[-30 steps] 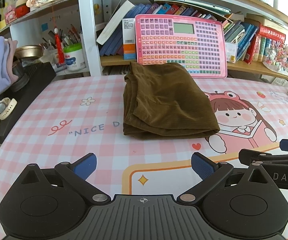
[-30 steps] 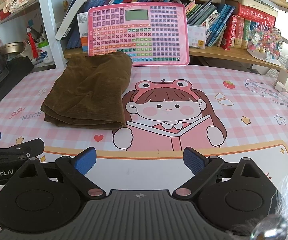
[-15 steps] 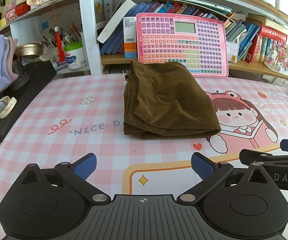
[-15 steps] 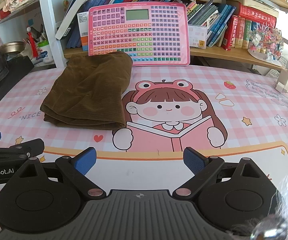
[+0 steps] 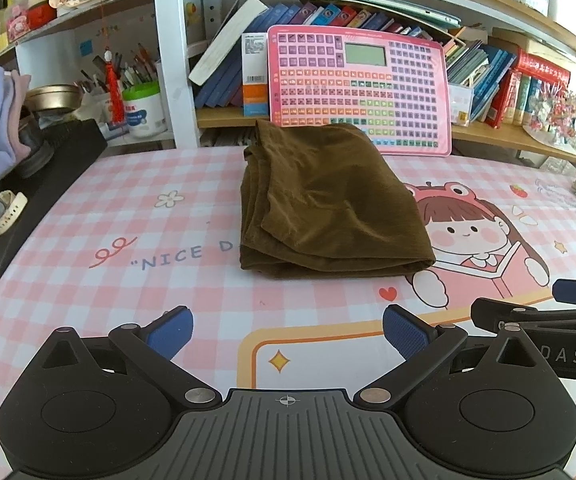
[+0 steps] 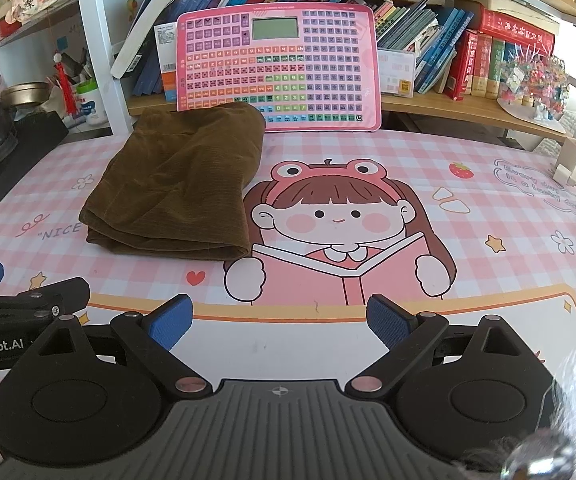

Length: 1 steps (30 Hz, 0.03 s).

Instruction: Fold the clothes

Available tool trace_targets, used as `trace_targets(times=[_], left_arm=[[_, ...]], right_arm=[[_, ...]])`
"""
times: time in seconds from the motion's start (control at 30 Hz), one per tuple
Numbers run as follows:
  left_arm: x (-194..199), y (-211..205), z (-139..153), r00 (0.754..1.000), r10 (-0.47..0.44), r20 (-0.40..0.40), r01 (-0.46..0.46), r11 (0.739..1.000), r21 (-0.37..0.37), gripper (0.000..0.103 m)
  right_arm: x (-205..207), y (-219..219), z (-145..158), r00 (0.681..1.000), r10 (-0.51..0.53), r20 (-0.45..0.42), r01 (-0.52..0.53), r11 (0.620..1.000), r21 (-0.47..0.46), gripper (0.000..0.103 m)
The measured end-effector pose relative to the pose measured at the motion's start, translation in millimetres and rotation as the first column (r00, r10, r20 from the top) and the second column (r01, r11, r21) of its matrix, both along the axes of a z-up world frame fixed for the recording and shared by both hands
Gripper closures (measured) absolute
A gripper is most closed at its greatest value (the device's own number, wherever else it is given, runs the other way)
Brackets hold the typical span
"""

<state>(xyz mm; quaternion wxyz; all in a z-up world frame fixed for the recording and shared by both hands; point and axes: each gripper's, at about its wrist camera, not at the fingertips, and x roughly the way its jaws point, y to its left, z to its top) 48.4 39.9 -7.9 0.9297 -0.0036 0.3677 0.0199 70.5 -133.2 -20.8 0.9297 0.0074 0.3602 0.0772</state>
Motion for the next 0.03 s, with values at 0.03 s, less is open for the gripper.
trace_targets(times=[0.03], left_arm=[[0.2, -0.3, -0.2, 1.0, 0.001, -0.002, -0.001, 1.0, 0.002, 0.001]], right_arm=[[0.0, -0.2, -0.1, 1.0, 0.0, -0.001, 0.0, 1.0, 0.001, 0.009]])
